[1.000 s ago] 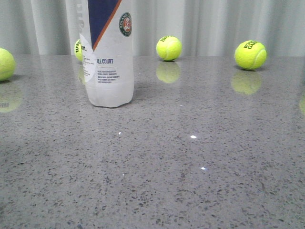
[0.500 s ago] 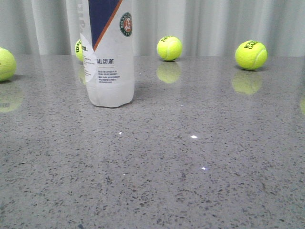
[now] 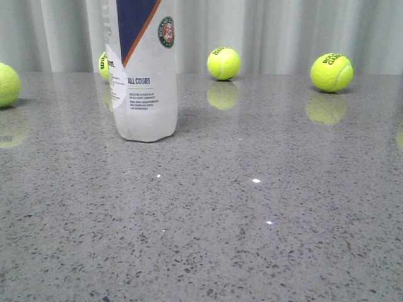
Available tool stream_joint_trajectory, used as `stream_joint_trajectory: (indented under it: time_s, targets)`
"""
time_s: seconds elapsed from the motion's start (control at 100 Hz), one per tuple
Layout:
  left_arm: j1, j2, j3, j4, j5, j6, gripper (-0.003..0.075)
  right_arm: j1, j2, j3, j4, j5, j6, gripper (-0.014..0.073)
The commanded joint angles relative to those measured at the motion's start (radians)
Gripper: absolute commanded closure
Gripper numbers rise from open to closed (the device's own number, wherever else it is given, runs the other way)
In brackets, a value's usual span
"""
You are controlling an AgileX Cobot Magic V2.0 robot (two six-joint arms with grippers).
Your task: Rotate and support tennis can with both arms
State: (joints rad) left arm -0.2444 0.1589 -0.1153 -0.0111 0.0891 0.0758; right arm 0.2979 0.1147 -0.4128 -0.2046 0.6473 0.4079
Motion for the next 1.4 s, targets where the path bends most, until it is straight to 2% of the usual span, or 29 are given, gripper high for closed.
stream_joint_trajectory:
  time_s: [0.0,0.22,0.27,0.42,1.39]
  targets:
    - [0.063,-0.053,0.029,-0.014,-0.089,-0.012,0.0741,-0.006,0.011,-0.024,-0.021,-0.083,-0.004,0.0659]
    - [0.145,-0.208,0.163,-0.036,-0.113,-0.012,0.0741,-0.006,0.011,-0.024,-0.021,-0.083,-0.004,0.0659]
    - [0.148,-0.201,0.16,-0.05,-0.073,-0.012,0.0741,-0.006,0.012,-0.023,-0.021,-0.083,-0.004,0.0659]
    - [0.148,-0.203,0.16,-0.057,-0.065,-0.012,0.0741,-0.006,0.011,-0.023,-0.021,-0.083,-0.004,0.0659]
    - [0.148,-0.203,0.16,-0.057,-0.067,-0.012,0.0741,-0.006,0.011,-0.013,-0.024,-0.097,-0.004,0.0659]
